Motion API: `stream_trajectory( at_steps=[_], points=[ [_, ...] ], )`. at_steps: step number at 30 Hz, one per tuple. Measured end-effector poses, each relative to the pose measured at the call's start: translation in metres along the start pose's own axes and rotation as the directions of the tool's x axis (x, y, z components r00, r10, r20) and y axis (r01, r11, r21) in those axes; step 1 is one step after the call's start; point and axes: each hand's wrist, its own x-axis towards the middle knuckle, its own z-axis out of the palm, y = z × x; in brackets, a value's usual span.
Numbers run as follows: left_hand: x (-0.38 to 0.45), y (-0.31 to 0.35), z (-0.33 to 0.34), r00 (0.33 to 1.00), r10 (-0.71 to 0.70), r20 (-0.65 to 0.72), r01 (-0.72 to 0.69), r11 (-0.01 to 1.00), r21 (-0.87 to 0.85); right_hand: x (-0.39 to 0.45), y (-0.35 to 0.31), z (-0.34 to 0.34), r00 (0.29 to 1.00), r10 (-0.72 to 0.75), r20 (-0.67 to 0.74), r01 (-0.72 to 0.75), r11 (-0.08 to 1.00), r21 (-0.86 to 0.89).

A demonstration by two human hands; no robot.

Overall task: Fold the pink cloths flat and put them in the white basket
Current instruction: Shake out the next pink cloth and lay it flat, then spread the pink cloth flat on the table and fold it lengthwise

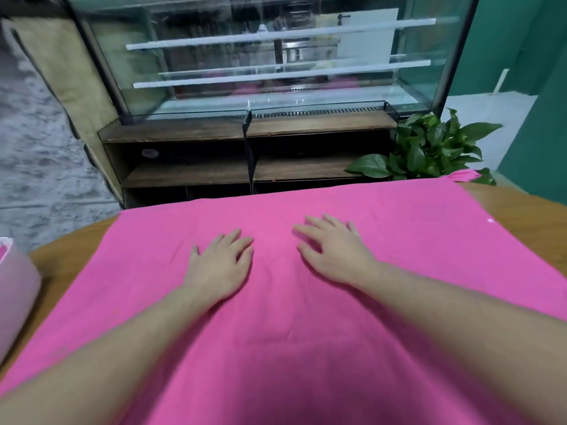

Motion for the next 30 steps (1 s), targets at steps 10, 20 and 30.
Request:
stream_trajectory(
  at_steps=[10,20,30],
  points=[
    [-0.133,0.020,-0.002,0.991,-0.095,0.097,0.088,0.993,0.078,-0.120,-0.064,0.006,0.970,0.031,0.241,0.004,0.990,-0.142],
    [-0.203,0.008,-0.006,0.986,-0.161,0.029,0.159,0.985,0.072,-0.181,-0.053,-0.010,0.990,0.092,0.107,-0.078,0.989,-0.126],
    [-0.249,0.072,0.018,1.000,-0.028,0.003,0.027,0.997,0.067,-0.219,-0.121,0.017,0.989,0.058,0.134,-0.043,0.993,-0.111]
  ],
)
